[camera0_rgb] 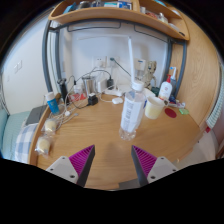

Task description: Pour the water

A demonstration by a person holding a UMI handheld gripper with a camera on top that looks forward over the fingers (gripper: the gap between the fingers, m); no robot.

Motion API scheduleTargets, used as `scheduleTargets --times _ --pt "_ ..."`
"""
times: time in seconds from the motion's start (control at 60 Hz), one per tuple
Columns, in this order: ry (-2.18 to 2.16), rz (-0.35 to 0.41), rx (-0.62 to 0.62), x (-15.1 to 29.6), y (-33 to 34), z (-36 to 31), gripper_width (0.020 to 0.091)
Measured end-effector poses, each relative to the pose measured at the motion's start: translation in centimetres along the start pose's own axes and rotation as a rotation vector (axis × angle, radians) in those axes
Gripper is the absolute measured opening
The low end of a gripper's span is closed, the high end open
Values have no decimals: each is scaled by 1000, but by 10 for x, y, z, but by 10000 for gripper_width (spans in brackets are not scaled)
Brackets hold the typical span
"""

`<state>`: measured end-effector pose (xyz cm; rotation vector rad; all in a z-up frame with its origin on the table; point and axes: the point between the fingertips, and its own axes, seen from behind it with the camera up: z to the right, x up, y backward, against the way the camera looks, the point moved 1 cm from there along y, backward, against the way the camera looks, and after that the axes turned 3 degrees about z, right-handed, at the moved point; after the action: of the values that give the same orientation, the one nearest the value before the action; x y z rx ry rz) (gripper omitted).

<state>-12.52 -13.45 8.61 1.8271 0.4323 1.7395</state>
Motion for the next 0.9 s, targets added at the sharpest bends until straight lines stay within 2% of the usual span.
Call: scheduleTargets --times 0.217,0.517,0.567,0.6,0.75,0.9 --pt "4 110 -2 30 -52 44 743" --pt "63 334 97 91 -96 44 758" --pt "89 367 106 94 -99 43 699" --pt "102 391 103 97 -100 45 538" --pt "64 486 147 103 -104 35 493" --pt "37 510 123 106 -106 41 394"
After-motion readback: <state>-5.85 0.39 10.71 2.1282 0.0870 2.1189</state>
